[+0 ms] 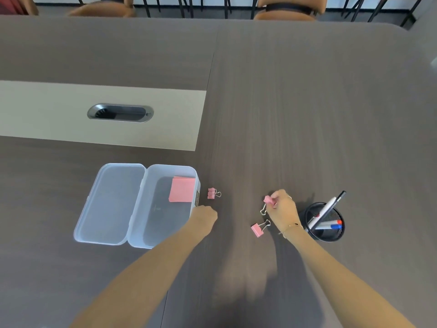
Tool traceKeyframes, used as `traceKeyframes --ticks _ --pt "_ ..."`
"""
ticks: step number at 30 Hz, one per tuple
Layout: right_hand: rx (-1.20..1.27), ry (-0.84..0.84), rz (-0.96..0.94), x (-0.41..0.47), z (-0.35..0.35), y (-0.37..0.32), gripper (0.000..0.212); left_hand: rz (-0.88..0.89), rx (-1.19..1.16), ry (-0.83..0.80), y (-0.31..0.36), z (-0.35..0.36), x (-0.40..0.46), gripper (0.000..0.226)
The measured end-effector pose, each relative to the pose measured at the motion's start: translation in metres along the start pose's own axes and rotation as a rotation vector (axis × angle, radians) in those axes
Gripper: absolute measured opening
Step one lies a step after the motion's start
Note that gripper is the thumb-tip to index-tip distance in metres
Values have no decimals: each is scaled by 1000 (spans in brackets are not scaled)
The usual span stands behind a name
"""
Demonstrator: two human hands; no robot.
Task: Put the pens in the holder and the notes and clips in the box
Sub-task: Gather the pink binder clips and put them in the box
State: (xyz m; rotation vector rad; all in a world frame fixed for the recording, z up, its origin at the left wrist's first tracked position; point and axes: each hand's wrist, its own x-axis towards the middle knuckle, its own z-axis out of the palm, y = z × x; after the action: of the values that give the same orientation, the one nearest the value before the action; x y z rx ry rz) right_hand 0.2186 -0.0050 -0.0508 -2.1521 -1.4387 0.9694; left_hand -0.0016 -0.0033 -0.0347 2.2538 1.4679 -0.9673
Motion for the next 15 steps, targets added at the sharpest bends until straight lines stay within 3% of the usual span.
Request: traceKeyframes --ticks 4,7,9,12,15 --pt "200 10 60 -3 -8 -12 16 25 -57 51 1 0 -1 31" --pt "173 -67 59 -7 -14 -22 21 46 -92 174 0 -4 3 36" --pt "58 -156 68 -13 -15 -26 25 28 -173 274 1 -14 7 40" --pt "-250 -248 -15 -30 -7 -24 16 -146 -309 335 -1 -24 20 55" --pt "-560 -256 -175 -45 7 -12 38 -226 -427 294 -1 -22 31 69"
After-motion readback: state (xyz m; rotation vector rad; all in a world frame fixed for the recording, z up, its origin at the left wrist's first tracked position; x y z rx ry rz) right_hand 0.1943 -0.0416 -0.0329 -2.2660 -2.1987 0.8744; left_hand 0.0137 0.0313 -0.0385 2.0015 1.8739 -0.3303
